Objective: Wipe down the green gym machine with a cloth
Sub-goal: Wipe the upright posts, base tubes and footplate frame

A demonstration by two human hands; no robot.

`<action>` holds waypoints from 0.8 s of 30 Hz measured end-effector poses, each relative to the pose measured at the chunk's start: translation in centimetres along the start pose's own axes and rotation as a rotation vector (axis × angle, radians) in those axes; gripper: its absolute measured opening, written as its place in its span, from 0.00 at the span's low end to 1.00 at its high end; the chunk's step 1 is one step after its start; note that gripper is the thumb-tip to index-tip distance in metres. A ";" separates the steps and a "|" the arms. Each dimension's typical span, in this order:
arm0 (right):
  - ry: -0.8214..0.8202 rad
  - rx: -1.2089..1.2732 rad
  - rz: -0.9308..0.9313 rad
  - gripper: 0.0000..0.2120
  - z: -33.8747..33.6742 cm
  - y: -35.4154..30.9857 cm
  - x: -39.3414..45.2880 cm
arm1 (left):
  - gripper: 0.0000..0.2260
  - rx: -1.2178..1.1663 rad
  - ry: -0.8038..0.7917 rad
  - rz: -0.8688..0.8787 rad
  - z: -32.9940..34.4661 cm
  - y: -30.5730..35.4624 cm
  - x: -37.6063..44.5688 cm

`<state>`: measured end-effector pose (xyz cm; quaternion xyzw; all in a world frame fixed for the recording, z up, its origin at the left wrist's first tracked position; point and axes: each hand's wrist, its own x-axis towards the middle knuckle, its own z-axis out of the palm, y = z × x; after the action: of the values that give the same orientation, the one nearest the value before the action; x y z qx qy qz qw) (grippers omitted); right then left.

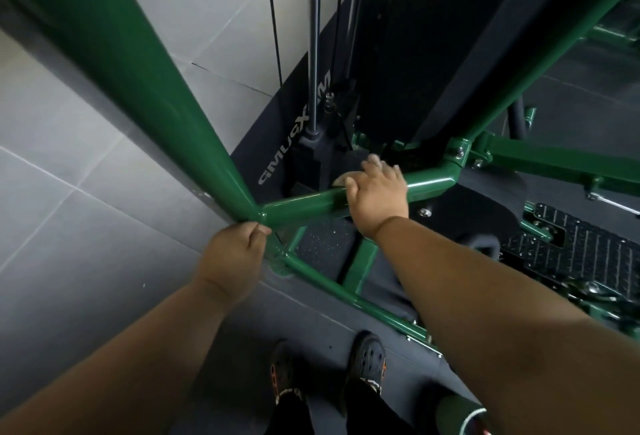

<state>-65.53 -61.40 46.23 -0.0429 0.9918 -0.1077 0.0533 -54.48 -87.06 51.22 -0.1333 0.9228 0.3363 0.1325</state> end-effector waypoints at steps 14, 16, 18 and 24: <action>-0.173 0.018 -0.283 0.19 -1.3 -2.1 0.9 | 0.49 -0.352 0.466 -0.209 -1.8 0.1 0.1; -0.174 -0.145 -0.242 0.18 -2.2 -1.7 1.0 | 0.51 -0.439 0.456 -0.136 -2.4 0.3 0.1; -0.176 -0.234 -0.284 0.17 -2.3 -3.5 0.8 | 0.38 -0.515 0.442 -0.059 -2.5 0.5 0.4; -0.281 -0.052 -0.426 0.18 0.8 -12.1 0.0 | 0.33 -0.604 0.424 0.004 -2.7 0.0 1.0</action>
<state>-64.58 -73.33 48.06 -0.2669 0.9457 -0.0841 0.1655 -55.88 -89.00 52.91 -0.2314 0.7892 0.5587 -0.1074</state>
